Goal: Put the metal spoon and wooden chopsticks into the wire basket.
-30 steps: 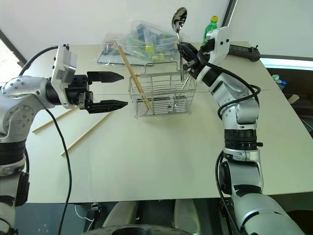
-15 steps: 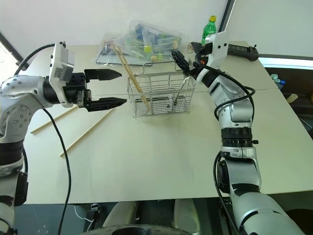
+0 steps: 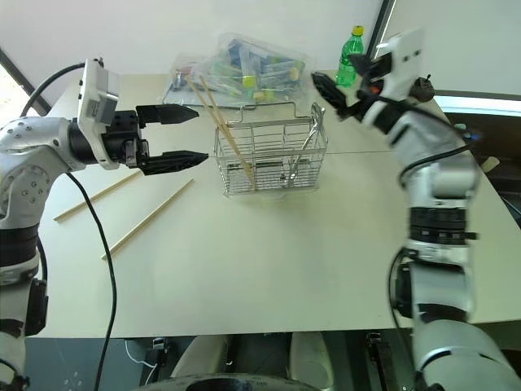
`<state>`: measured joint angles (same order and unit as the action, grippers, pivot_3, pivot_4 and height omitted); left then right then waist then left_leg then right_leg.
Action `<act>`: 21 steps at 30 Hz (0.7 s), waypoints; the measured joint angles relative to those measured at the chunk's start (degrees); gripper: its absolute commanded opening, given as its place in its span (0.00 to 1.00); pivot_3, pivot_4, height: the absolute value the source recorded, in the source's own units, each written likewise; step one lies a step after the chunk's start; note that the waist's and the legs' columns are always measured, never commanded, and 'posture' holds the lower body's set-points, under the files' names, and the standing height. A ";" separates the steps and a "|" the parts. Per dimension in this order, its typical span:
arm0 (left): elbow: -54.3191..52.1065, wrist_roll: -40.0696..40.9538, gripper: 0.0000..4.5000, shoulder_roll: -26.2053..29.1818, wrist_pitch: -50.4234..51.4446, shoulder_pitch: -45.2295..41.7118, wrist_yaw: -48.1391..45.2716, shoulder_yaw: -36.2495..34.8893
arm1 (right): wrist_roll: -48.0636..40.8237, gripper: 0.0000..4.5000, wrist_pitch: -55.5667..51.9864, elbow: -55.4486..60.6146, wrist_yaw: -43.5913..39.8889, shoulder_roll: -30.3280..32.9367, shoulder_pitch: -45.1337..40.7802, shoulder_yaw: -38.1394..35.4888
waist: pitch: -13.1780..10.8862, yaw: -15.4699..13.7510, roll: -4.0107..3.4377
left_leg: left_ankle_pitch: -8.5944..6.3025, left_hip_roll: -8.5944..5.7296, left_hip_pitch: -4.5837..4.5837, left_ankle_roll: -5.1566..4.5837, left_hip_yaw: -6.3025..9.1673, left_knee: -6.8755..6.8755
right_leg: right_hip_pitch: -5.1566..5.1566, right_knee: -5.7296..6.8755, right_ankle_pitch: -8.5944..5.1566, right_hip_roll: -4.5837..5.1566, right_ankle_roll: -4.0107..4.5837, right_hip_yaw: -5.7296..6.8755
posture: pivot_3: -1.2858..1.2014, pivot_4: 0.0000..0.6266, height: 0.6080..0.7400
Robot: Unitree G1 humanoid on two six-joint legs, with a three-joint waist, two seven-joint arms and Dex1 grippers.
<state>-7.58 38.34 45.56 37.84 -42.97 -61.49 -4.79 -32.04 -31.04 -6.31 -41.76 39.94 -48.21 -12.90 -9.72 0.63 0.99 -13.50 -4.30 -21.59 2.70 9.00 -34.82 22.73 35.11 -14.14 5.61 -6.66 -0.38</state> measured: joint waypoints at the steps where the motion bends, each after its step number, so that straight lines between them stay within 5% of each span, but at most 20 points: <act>1: 0.93 0.21 1.00 0.26 0.43 -0.81 0.34 -1.04 | -1.97 0.99 -2.17 1.17 -3.02 3.53 -0.22 -1.38 | 0.00 0.10 0.01 | -0.02 0.00 0.02 -0.03 -0.01 0.01 | -0.01 -0.01 0.00 0.00 0.00 0.00 | 0.52 0.24 0.95; 4: 3.87 0.54 1.00 1.88 0.89 -3.74 0.78 -3.40 | -8.39 0.99 -8.50 8.86 -13.29 14.26 2.44 -4.04 | 0.01 0.23 0.02 | -0.11 0.06 0.06 -0.19 -0.08 0.06 | -0.02 -0.01 -0.03 -0.03 -0.04 0.01 | 0.52 0.24 0.95; 8: 8.24 0.38 1.00 3.44 0.60 -5.28 0.12 -5.08 | -16.63 0.99 -15.78 18.83 -21.83 20.05 11.58 -6.00 | 0.04 0.71 0.06 | -0.25 0.18 0.22 -0.40 -0.56 0.01 | -0.01 0.00 -0.03 -0.06 -0.04 -0.20 | 0.52 0.24 0.95; 14: 21.24 -3.90 1.00 9.29 -2.48 -9.51 -3.52 -4.98 | -21.28 0.99 -18.76 29.40 -21.25 17.50 22.94 -6.53 | 0.04 0.32 0.31 | -0.25 0.23 0.17 -0.39 -0.88 -0.25 | 0.04 0.00 -0.05 -0.04 -0.08 -0.48 | 0.52 0.24 0.95; 21: 42.55 -19.15 1.00 14.82 -20.39 -10.85 -11.35 1.67 | -20.08 0.99 -16.83 36.03 -15.80 13.24 29.34 -3.61 | 0.07 -0.74 0.32 | -0.26 0.18 0.09 -0.38 -1.00 -0.23 | 0.15 -0.04 0.04 0.09 -0.03 -0.63 | 0.52 0.24 0.95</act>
<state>34.98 19.19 60.38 17.45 -53.82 -72.85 -3.12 -52.11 -47.87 29.72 -57.56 53.18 -18.86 -16.51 -9.64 -0.11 1.31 -13.75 -4.13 -21.50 2.32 8.00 -35.05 22.88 35.07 -14.10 5.70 -6.69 -1.01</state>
